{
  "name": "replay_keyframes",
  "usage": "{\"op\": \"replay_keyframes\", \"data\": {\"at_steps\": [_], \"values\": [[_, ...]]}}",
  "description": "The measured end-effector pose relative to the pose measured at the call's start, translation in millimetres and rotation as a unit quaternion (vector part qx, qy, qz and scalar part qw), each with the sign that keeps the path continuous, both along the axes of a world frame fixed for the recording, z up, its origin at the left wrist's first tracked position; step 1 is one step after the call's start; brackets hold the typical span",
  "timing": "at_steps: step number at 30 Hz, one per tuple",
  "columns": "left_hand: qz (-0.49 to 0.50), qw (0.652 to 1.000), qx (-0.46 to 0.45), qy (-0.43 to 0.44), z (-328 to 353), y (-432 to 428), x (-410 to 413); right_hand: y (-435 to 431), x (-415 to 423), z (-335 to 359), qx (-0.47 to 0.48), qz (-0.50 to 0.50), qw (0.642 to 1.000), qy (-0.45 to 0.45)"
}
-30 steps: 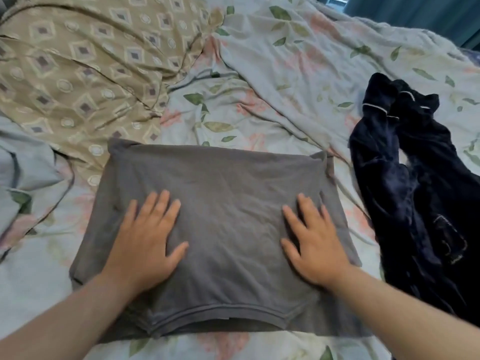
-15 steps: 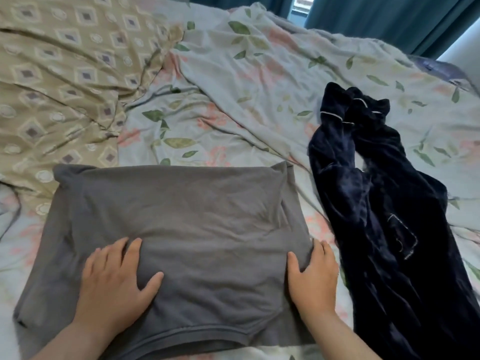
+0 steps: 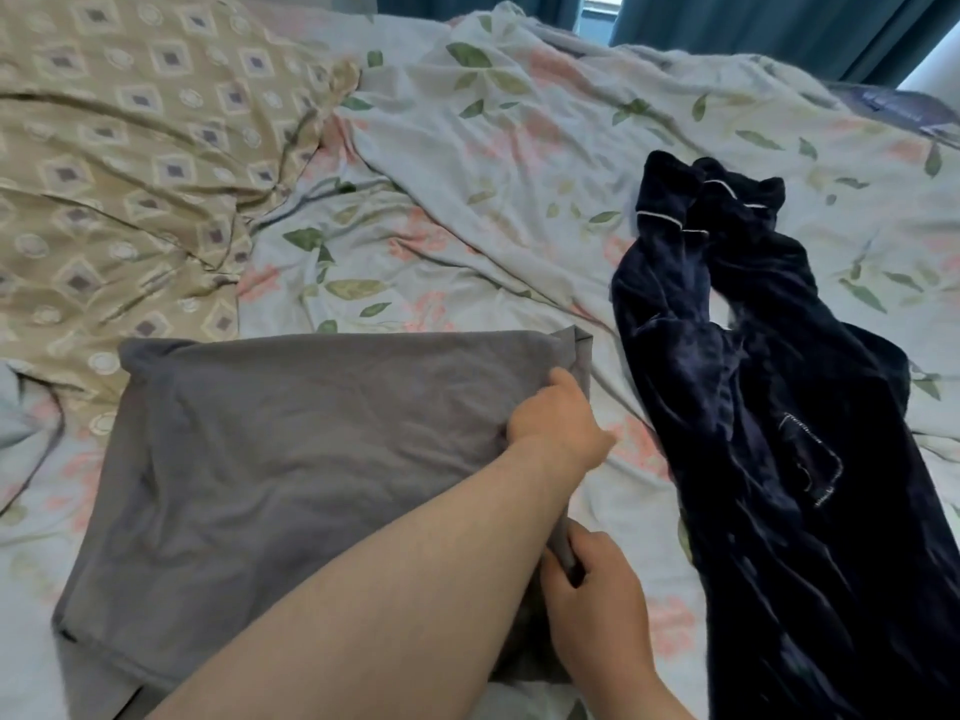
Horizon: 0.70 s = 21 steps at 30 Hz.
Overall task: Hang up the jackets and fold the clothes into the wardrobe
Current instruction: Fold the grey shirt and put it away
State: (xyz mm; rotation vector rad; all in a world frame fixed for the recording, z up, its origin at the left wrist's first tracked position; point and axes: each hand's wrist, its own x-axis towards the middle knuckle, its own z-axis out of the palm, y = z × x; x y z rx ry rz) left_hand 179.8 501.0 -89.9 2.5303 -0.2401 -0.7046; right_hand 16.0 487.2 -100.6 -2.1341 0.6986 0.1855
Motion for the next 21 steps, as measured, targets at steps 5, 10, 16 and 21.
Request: {"op": "replay_keyframes", "data": {"at_steps": [5,10,16,21], "values": [[0.053,0.998,-0.034,0.005,2.0,48.9,13.5,32.8,-2.3,18.3,0.040,0.044,0.998,-0.013],[0.218,0.927,-0.285,0.107,19.9,145.2,31.2,86.2,16.8,33.8,0.117,0.055,0.991,-0.024],[0.322,0.869,-0.368,0.071,31.7,256.4,40.0,182.5,51.4,47.0,0.202,0.169,0.963,-0.051],[0.371,0.856,-0.361,0.016,30.9,335.8,46.5,264.9,66.9,42.0,0.246,0.207,0.946,-0.038]]}}
